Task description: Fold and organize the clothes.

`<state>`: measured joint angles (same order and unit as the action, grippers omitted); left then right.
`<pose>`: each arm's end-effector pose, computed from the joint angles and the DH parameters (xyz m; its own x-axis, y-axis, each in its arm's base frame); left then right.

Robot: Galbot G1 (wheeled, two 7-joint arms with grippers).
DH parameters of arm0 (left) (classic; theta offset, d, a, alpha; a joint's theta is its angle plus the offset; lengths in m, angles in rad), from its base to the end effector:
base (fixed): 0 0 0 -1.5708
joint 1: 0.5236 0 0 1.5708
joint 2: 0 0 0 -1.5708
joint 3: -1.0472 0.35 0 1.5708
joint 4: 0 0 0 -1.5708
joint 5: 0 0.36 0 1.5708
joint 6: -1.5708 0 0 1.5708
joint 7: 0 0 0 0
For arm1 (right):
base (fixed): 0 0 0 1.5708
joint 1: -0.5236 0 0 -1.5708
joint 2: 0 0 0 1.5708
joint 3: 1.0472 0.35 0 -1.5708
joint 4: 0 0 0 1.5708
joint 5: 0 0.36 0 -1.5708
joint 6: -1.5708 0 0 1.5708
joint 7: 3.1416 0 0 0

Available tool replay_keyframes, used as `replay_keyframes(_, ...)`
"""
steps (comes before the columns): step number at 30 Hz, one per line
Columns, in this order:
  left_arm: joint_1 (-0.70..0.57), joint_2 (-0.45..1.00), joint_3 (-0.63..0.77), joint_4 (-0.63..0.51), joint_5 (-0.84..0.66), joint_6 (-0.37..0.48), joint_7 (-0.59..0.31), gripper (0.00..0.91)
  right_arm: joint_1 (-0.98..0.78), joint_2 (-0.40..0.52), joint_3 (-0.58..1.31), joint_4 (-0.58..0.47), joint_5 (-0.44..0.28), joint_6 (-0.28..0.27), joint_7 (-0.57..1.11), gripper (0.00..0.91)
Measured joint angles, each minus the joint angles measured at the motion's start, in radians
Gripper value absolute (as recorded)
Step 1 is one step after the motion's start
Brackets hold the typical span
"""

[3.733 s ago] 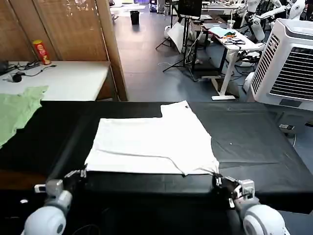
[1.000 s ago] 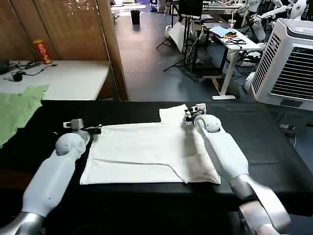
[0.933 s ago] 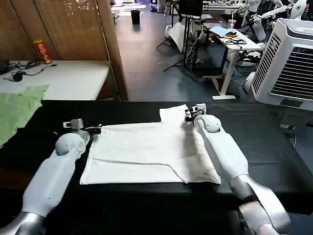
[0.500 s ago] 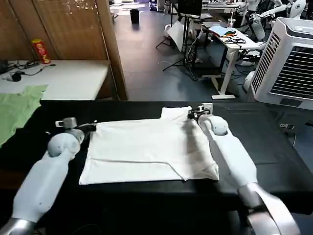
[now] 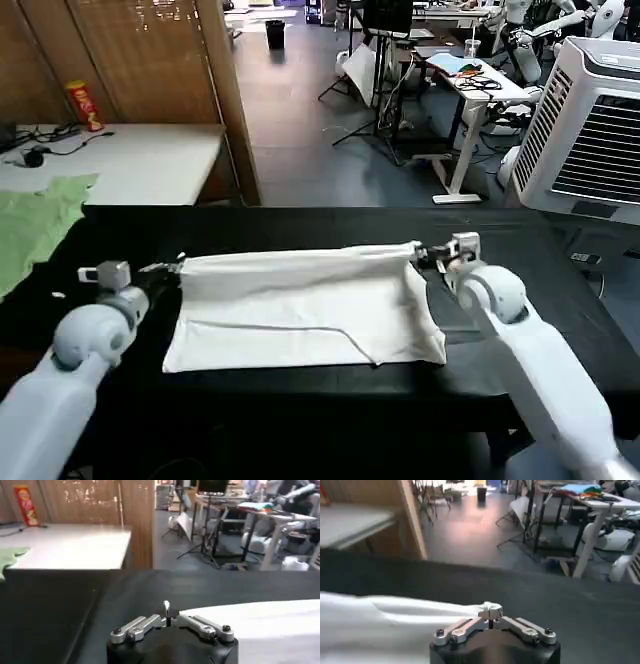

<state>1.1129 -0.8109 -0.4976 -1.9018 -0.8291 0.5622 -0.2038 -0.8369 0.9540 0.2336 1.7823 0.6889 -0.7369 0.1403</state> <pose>0.3281 0.1541 -0.1970 -0.9158 0.0562 0.3977 0.0697 0.9974 0.0195 0.3887 -0.0766 -0.2055 -0.8420 -0.1913 0.5045 -0.2467 0.9680 -0.0448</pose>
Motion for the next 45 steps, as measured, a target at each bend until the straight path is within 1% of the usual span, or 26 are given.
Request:
replay_keyframes(5,0.126,-0.002,-0.06,-0.077,0.023,-0.028,-0.006,0.0,-0.092,-0.032,0.012,0.085,0.001,0.0,0.004,0.0)
replay_keyframes(10,0.233,-0.019,-0.1,-0.087,0.042,-0.046,0.001,0.0,-0.166,-0.043,0.024,0.138,0.0,0.0,0.007,0.0)
replay_keyframes(18,0.317,-0.046,-0.117,-0.108,0.058,-0.057,0.005,0.0,-0.237,-0.047,0.029,0.178,-0.005,0.0,0.012,0.0)
replay_keyframes(19,0.323,-0.049,-0.118,-0.108,0.061,-0.058,0.006,0.0,-0.241,-0.047,0.028,0.179,-0.005,0.0,0.012,0.02)
replay_keyframes(20,0.33,-0.053,-0.118,-0.108,0.064,-0.058,0.006,0.79,-0.244,-0.047,0.028,0.18,-0.005,0.0,0.011,0.098)
replay_keyframes(21,0.335,-0.057,-0.119,-0.107,0.066,-0.057,0.006,0.878,-0.249,-0.046,0.029,0.182,-0.006,0.0,0.01,0.527)
replay_keyframes(22,0.34,-0.06,-0.12,-0.108,0.066,-0.055,0.006,0.878,-0.253,-0.046,0.029,0.185,-0.006,0.0,0.01,0.878)
replay_keyframes(32,0.38,-0.074,-0.148,-0.141,0.067,-0.029,0.014,0.878,-0.29,-0.062,0.081,0.24,0.009,0.0,0.01,0.878)
replay_keyframes(36,0.383,-0.059,-0.155,-0.163,0.05,-0.031,0.009,0.878,-0.269,-0.055,0.111,0.239,0.0,0.0,0.009,0.878)
replay_keyframes(39,0.348,-0.062,-0.14,-0.152,0.022,-0.039,-0.01,0.878,-0.216,-0.025,0.111,0.196,-0.017,0.0,0.02,0.878)
replay_keyframes(42,0.273,-0.079,-0.119,-0.112,-0.018,-0.034,-0.019,0.878,-0.152,0.019,0.093,0.119,-0.052,0.001,0.017,0.878)
replay_keyframes(45,0.198,-0.101,-0.089,-0.056,-0.032,-0.032,-0.011,0.878,-0.095,0.066,0.073,0.032,-0.083,0.041,0.004,0.878)
